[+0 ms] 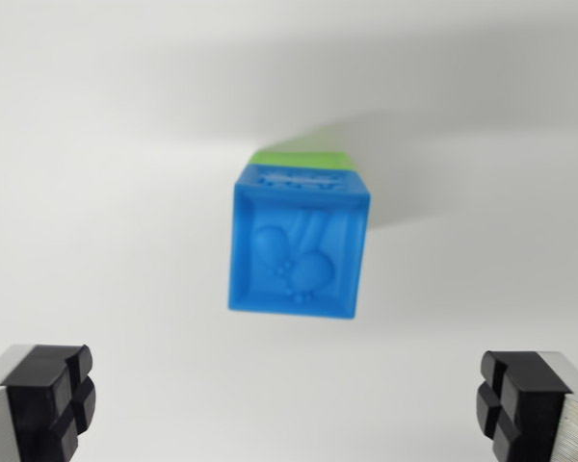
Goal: Stack cube
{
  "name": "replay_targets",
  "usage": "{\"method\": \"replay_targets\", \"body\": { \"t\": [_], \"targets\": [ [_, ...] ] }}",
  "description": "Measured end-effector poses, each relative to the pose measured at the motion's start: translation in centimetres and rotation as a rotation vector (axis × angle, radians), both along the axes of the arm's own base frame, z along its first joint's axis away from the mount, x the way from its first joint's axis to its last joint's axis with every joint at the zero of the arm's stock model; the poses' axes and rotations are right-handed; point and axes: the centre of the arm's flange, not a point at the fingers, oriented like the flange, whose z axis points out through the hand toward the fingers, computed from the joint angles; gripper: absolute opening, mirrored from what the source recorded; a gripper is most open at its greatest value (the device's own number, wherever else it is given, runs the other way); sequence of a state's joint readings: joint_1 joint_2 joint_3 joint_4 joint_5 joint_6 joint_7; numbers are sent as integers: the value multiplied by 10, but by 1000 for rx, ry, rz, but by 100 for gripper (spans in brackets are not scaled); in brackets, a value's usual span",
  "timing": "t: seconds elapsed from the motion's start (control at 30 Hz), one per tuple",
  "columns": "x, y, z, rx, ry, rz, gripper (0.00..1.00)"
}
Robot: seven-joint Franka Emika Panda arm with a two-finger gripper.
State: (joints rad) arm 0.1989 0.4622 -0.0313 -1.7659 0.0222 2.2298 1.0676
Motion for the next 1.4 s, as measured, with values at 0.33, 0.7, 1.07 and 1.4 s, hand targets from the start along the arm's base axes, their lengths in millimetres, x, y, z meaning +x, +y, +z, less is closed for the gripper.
{"method": "replay_targets", "body": {
  "t": [0.33,0.7,1.07,1.4],
  "targets": [
    [0,0,44,1,-1,0,100],
    [1,0,91,1,-1,0,100],
    [1,1,128,1,-1,0,100],
    [1,1,151,1,-1,0,100]
  ]
}}
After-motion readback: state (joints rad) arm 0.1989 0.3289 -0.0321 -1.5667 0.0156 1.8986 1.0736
